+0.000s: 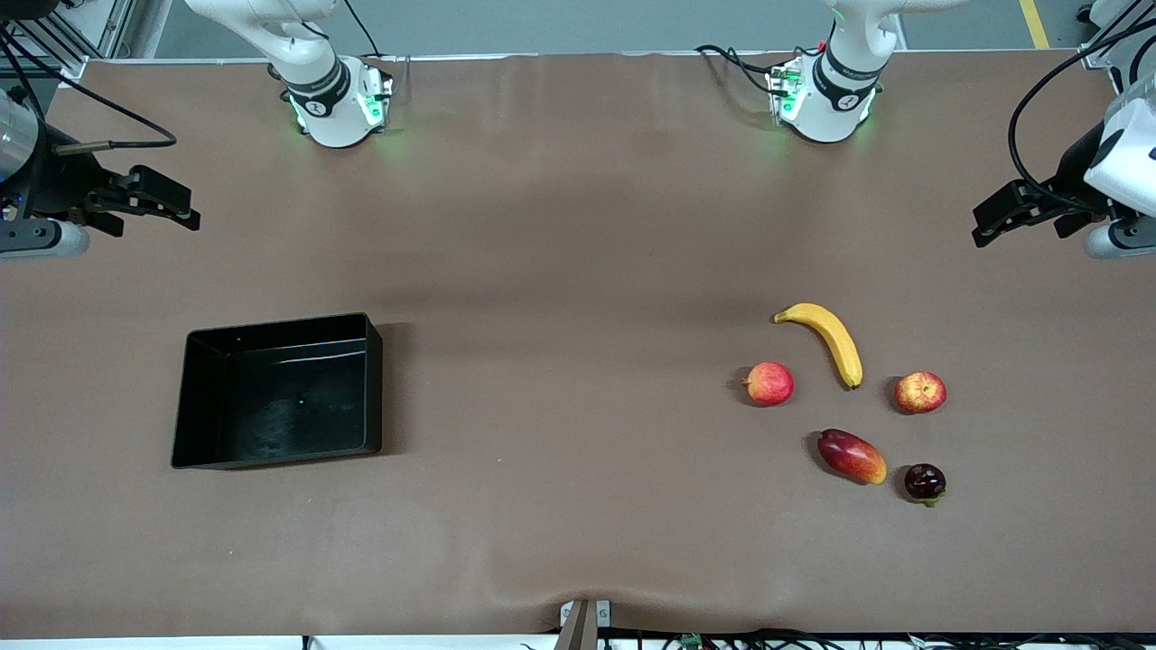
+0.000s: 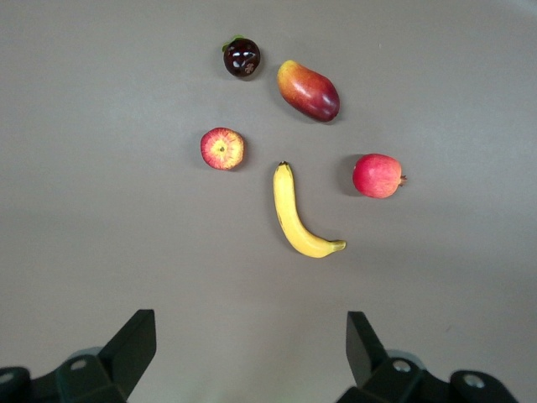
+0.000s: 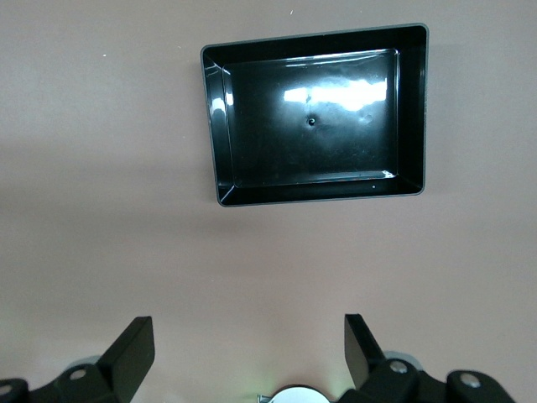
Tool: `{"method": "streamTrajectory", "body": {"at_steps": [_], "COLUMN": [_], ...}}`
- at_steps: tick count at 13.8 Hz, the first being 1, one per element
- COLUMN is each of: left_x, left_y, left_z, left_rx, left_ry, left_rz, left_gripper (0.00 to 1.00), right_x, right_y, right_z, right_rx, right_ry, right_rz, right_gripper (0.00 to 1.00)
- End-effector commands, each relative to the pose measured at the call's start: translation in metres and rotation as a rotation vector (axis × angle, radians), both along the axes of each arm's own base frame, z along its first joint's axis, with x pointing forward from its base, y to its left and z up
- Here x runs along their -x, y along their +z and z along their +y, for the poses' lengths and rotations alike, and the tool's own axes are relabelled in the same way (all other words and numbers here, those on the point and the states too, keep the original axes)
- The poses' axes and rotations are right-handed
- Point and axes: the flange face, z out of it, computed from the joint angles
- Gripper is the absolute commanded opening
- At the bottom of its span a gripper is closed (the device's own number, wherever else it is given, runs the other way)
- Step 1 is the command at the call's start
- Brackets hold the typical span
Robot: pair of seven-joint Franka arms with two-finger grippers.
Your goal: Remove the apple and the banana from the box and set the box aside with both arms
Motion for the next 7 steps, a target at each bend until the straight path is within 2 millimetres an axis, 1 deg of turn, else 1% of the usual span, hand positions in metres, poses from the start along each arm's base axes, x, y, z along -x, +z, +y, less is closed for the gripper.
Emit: {"method": "streamTrajectory", "body": {"at_steps": [1,7], "left_x": [0.0022,0.0025], "left_y": [0.002,0.0007], "left_z": [-0.0063,-0.0089], "left_rx": [-0.02,-0.019], "left_ry": [-0.017,-0.02], "left_rz": [0.011,0.017], "left_gripper": [1.0,1.0], "right_x": [-0.0015,-0.0014], "right_y": [0.0022,0.0011], "right_z": [0.0012,0.0028], "right_rx": [0.016,0.016], "right_ry": [-0.012,-0.008], "right_rz": [-0.006,-0.002], "right_gripper": [1.0,1.0]}}
